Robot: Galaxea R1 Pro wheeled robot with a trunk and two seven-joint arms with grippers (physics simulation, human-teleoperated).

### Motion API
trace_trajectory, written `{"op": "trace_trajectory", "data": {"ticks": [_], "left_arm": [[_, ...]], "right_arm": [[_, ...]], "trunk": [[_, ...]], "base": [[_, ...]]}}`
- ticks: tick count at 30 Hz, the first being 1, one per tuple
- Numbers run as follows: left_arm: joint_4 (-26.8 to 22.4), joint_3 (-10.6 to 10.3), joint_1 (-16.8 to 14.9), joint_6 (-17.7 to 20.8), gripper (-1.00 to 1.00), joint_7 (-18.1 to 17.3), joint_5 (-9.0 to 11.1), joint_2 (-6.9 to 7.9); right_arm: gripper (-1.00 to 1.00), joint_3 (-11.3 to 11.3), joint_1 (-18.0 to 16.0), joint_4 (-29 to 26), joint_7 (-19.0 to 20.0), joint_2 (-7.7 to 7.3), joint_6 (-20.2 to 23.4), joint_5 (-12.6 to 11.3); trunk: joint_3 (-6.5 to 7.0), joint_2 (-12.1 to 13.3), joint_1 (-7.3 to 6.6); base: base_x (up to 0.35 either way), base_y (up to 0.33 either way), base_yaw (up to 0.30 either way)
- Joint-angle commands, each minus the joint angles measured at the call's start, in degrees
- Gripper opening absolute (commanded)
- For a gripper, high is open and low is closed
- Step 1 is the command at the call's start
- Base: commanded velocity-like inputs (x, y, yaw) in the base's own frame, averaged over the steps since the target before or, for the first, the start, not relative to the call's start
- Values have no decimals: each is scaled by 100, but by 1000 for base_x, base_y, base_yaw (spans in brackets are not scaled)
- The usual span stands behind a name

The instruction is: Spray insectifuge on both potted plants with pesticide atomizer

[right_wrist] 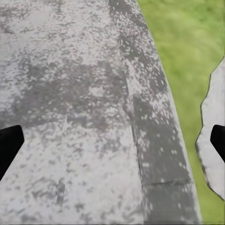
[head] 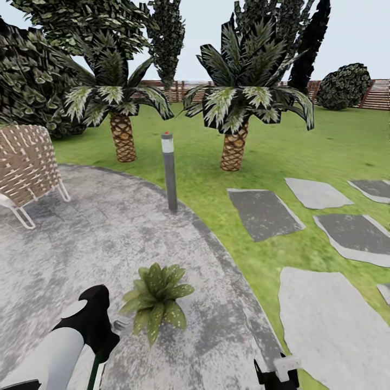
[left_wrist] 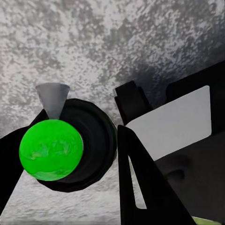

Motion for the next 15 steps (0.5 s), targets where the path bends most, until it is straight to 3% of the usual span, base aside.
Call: {"op": "trace_trajectory", "data": {"ticks": [1, 10, 15], "left_arm": [[-4, 12, -2, 54, -100, -56, -52, -4], [10, 17, -2, 54, -100, -56, -47, -40], [18, 4, -2, 54, -100, -56, -47, -47]], "right_arm": [[100, -24, -4, 11, 7, -4, -18, 36], [100, -27, -4, -8, 3, 8, -27, 33], [100, -35, -4, -9, 8, 1, -26, 30]], "trunk": [[-5, -2, -4], [-5, -2, -4], [-5, -2, -4]], "base": [[-225, 239, -11], [-20, 282, -1], [0, 297, -194]]}}
